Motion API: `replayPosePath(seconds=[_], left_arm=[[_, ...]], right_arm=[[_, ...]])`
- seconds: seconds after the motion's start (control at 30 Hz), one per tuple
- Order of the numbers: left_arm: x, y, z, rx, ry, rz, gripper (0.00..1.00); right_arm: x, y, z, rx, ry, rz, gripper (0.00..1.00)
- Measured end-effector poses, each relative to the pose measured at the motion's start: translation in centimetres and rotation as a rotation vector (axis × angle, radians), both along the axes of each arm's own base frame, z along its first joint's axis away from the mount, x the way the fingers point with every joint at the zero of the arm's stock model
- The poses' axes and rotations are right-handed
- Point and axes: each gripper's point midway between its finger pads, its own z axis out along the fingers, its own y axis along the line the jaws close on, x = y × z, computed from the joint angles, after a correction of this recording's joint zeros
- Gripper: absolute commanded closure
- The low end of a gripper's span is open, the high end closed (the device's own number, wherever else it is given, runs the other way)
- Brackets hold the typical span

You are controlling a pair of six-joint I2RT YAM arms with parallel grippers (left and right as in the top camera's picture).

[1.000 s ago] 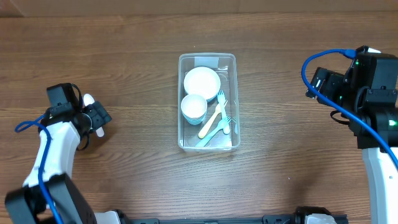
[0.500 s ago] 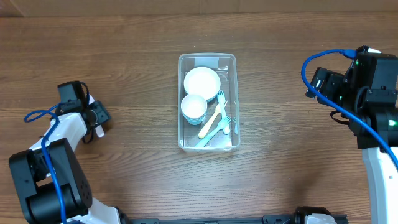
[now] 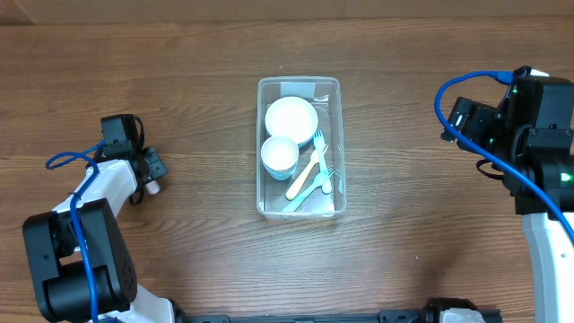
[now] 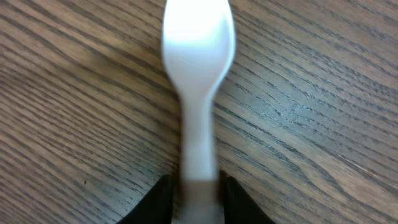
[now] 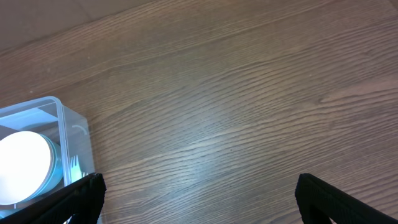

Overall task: Pack container
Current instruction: 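Lower left gripper onto the white spoon handle and close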

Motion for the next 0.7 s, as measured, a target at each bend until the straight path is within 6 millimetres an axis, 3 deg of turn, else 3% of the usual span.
replayPosePath(seconds=[0.17,0.23,0.33,0.37,0.4,0.47,0.5,0.63,0.7], left_arm=[[0.3,0.1,0.1,0.004,-0.011,-0.002,0.83],[0.3,0.1,0.1,0.004,-0.012,-0.002,0.77],[0.3,0.1,0.2,0.005,-0.015,-0.002,0.83],[0.3,0.1,0.2,0.005,-0.014,-0.003,0.77],[0.3,0.1,0.1,0.004,-0.014,-0.002,0.56],[0.4,0.1,0.0,0.004,-0.012,-0.001,0.53],[0.3,0.1,-0.3,0.004,-0.008,-0.002,0.54],[1.7,0.4,-0.3,0.011,-0.039,0.004,0.74],[2.1,0.5,-0.3,0.013,-0.05,0.006,0.75]], right_arm=[[0.0,0.0,0.0,0.0,0.001,0.0,0.0],[0.0,0.0,0.0,0.0,0.001,0.0,0.0],[0.0,0.0,0.0,0.0,0.001,0.0,0.0],[0.0,0.0,0.0,0.0,0.0,0.0,0.0],[0.0,0.0,0.0,0.001,0.001,0.0,0.0],[0.0,0.0,0.0,0.001,0.001,0.0,0.0],[0.0,0.0,0.0,0.0,0.0,0.0,0.0],[0.0,0.0,0.0,0.001,0.001,0.0,0.0],[0.0,0.0,0.0,0.0,0.0,0.0,0.0]])
